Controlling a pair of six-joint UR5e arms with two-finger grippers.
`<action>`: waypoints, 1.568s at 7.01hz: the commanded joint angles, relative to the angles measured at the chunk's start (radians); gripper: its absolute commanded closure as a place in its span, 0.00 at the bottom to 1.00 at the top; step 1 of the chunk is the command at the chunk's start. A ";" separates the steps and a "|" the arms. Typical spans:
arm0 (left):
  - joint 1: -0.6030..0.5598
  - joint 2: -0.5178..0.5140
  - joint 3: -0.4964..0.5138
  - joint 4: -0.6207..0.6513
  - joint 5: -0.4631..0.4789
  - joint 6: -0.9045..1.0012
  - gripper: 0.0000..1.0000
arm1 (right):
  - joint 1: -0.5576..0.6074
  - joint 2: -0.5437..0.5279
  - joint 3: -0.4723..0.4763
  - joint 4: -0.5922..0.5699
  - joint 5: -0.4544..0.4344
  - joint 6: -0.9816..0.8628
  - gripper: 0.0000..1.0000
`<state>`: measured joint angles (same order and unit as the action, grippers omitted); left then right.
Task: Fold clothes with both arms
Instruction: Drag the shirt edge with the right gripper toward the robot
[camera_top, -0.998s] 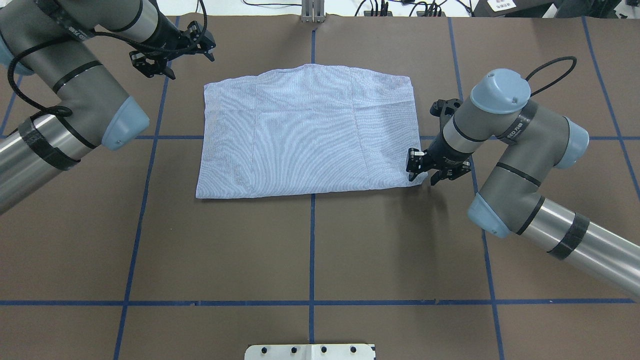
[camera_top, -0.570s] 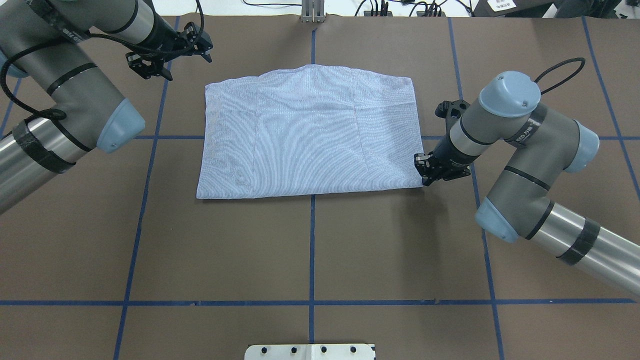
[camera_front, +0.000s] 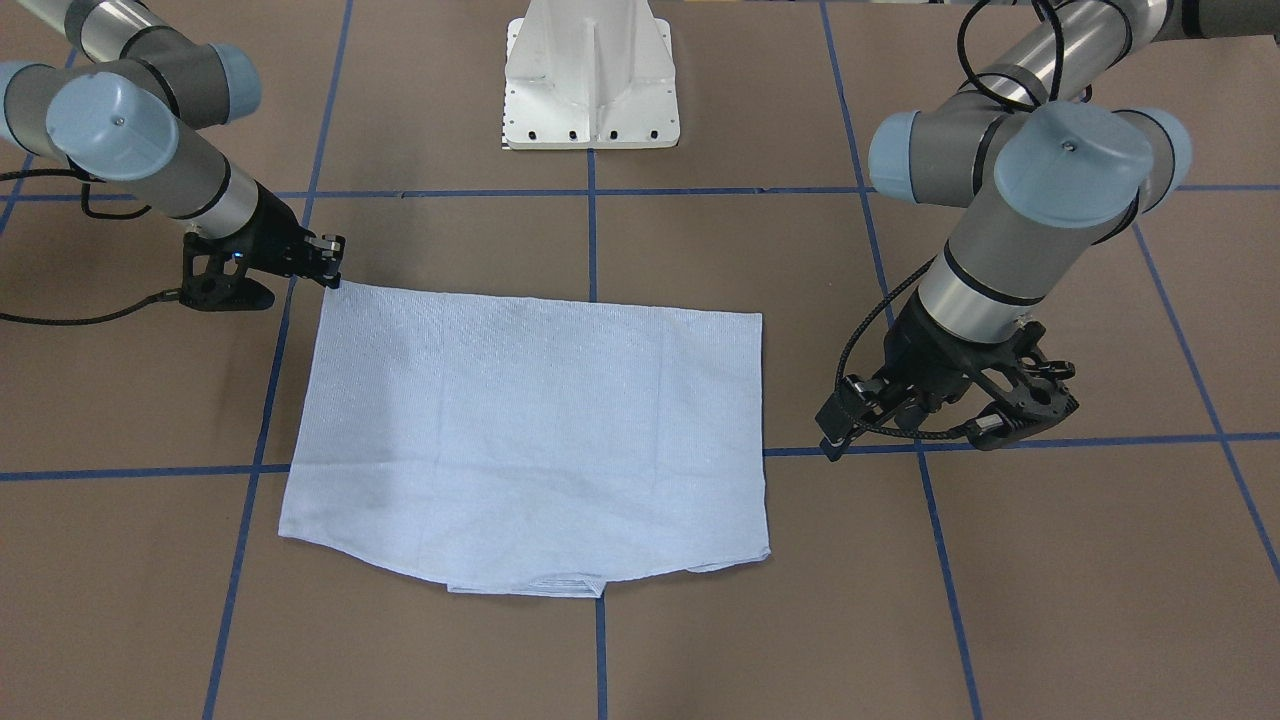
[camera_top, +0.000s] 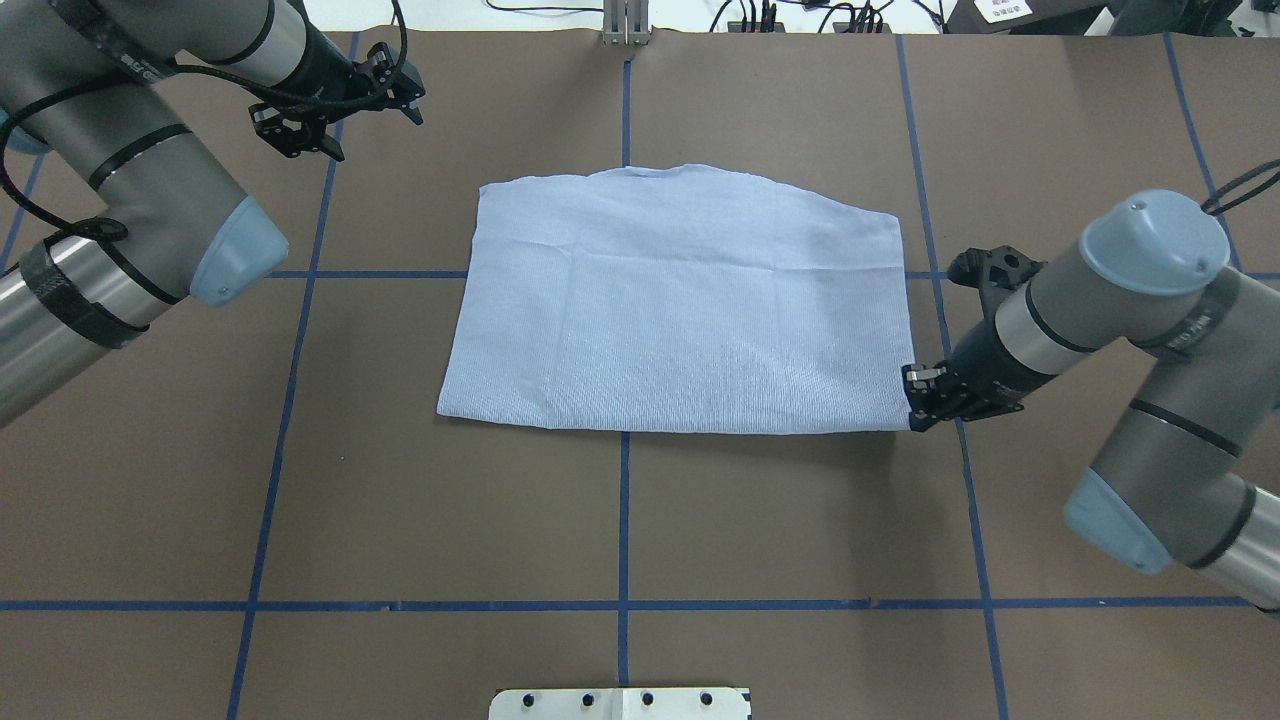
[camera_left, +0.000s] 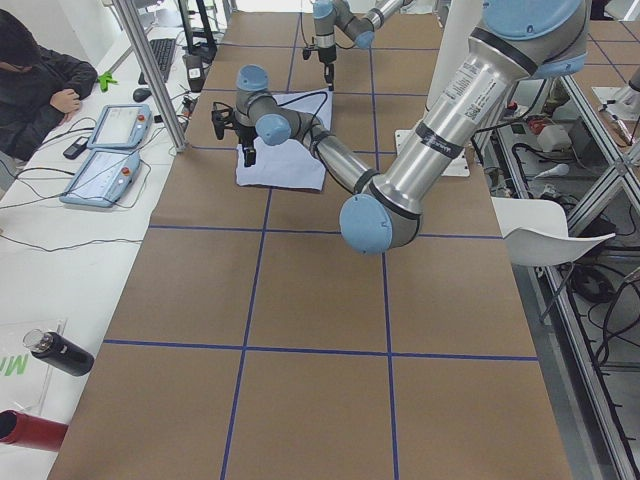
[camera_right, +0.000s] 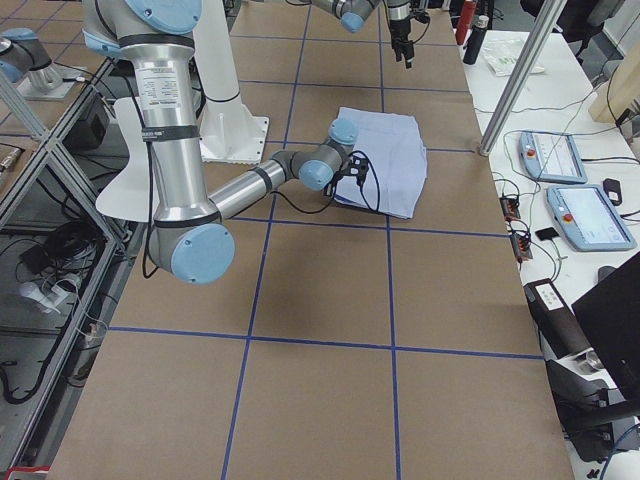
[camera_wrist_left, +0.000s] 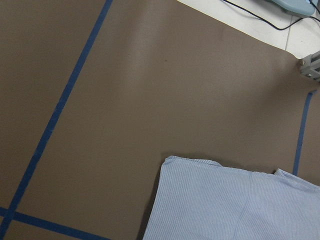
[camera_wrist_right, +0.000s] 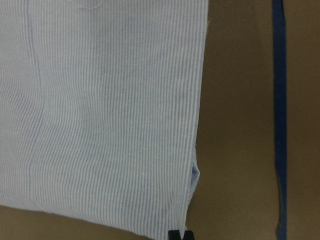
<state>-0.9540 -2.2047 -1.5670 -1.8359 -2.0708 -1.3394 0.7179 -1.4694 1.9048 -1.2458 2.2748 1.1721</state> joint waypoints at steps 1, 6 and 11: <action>0.003 0.000 -0.018 0.015 0.000 -0.001 0.03 | -0.070 -0.158 0.140 0.000 0.079 0.004 1.00; 0.032 0.010 -0.065 0.015 0.008 -0.036 0.03 | -0.394 -0.258 0.263 0.008 0.230 0.232 1.00; 0.260 0.095 -0.218 0.006 0.008 -0.231 0.02 | -0.138 -0.078 0.185 0.011 0.216 0.350 0.00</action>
<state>-0.7787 -2.1298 -1.7300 -1.8277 -2.0633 -1.4788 0.4427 -1.6362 2.1319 -1.2373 2.4912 1.5256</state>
